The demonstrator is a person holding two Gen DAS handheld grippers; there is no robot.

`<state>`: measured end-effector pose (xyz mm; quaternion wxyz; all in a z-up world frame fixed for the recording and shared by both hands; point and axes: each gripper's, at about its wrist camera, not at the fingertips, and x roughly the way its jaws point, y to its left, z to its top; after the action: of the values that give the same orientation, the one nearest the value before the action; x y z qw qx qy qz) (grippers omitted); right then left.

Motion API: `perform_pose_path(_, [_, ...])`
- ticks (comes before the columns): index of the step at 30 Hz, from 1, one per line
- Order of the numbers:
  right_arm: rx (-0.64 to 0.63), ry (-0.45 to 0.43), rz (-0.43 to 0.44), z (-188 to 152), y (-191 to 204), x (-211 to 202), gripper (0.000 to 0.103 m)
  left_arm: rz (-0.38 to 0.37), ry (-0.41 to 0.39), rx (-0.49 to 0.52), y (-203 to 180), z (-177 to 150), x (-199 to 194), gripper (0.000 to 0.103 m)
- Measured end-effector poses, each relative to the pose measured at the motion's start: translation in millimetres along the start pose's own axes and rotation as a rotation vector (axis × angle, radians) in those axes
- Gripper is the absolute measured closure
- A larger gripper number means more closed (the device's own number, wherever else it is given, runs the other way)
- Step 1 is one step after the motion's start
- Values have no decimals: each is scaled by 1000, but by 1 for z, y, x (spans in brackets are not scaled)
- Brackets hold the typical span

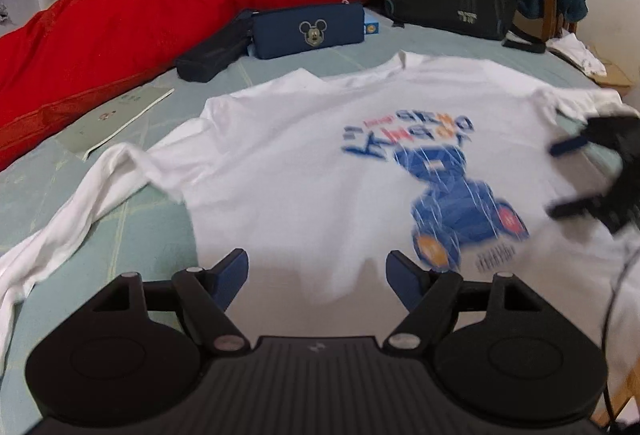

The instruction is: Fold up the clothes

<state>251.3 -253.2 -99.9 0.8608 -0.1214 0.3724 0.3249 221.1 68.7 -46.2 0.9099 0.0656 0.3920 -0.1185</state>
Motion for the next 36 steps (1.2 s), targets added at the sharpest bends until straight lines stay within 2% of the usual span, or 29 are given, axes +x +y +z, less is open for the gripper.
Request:
perform_pose_path(2, [-8,4,-17,0,3,1,0,-26,-9,-11,4,11,16,26])
perform_pose_path(5, [-11,12,-19,3,4,4,0,-25,17,-47,14,18,46,27])
perform_pose_path(7, [-6,8,-10,2,1,4,0,-40,21,-95,27,18,61,25])
perform_pose_path(10, [-7,6,-10,1,1,3,0,27,-1,-134,47,20,73,24])
perform_pose_path(12, [-5,6,-6,1,0,4,0,46,7,-190,61,25,76,25])
perform_pose_path(15, [-2,9,-2,2,-1,4,0,70,11,-211,67,32,73,29])
perform_pose_path(19, [0,15,-6,3,0,5,0,72,19,-210,60,33,62,29])
perform_pose_path(26, [42,56,-63,17,8,0,0,-15,-17,-183,40,33,11,19])
perform_pose_path(28, [26,34,-70,29,16,-10,0,-28,-40,-156,33,31,-6,17])
perform_pose_path(30, [1,2,-72,47,26,-19,0,-55,-69,-131,28,26,-20,13])
perform_pose_path(33, [-66,-42,-64,88,46,-18,0,-120,-111,-102,26,15,-38,12])
perform_pose_path(36, [-137,-67,-55,133,68,6,0,-159,-151,-85,28,4,-49,10])
